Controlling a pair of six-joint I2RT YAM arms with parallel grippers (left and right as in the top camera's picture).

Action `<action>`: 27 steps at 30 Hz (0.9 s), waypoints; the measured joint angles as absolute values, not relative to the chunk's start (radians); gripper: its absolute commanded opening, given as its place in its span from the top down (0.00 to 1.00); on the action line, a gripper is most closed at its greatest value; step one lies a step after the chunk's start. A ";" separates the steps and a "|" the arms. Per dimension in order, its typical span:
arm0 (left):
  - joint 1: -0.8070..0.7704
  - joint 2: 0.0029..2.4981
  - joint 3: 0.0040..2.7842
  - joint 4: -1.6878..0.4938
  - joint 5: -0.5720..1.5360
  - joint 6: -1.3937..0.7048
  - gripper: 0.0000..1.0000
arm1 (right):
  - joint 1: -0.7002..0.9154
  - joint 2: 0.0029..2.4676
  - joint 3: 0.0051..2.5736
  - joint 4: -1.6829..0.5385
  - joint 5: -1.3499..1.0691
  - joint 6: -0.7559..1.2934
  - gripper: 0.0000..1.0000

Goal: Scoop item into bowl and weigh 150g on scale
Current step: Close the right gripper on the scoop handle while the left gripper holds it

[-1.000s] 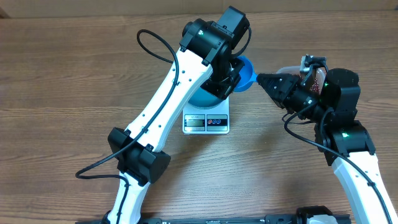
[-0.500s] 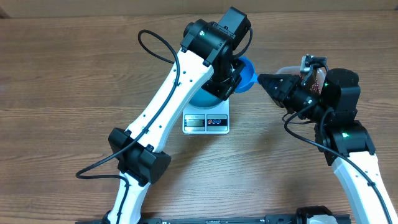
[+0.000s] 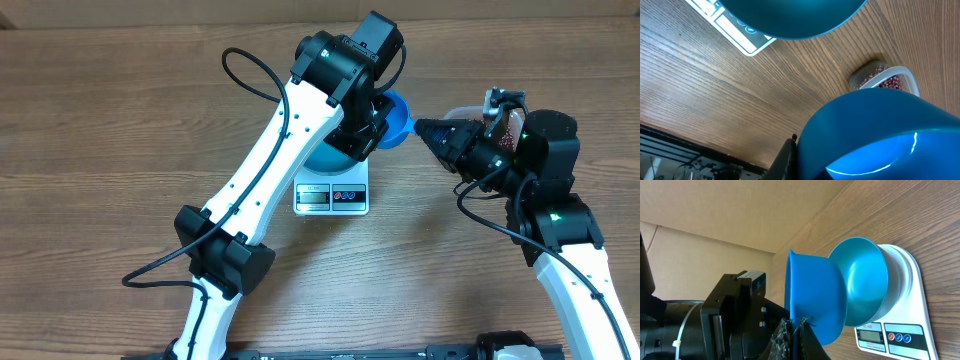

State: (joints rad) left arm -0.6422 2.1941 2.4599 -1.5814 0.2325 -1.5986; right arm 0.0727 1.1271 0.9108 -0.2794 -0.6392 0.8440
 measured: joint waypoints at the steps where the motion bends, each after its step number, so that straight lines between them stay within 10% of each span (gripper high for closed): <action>1: -0.642 2.194 2.460 -1.581 0.233 -1.599 0.96 | 0.073 1.127 0.911 -0.279 -0.639 0.844 0.96; 12: -0.642 2.194 2.460 -1.583 0.232 -1.598 0.96 | 0.073 1.127 0.911 -0.280 -0.636 0.843 0.76; 27: -0.642 2.194 2.460 -1.597 0.232 -1.598 0.96 | 0.073 1.127 0.911 -0.289 -0.614 0.843 0.93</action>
State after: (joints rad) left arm -0.6422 2.1941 2.4599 -1.5974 0.2321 -1.5982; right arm 0.0731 1.1271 0.9108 -0.2886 -0.6136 0.8429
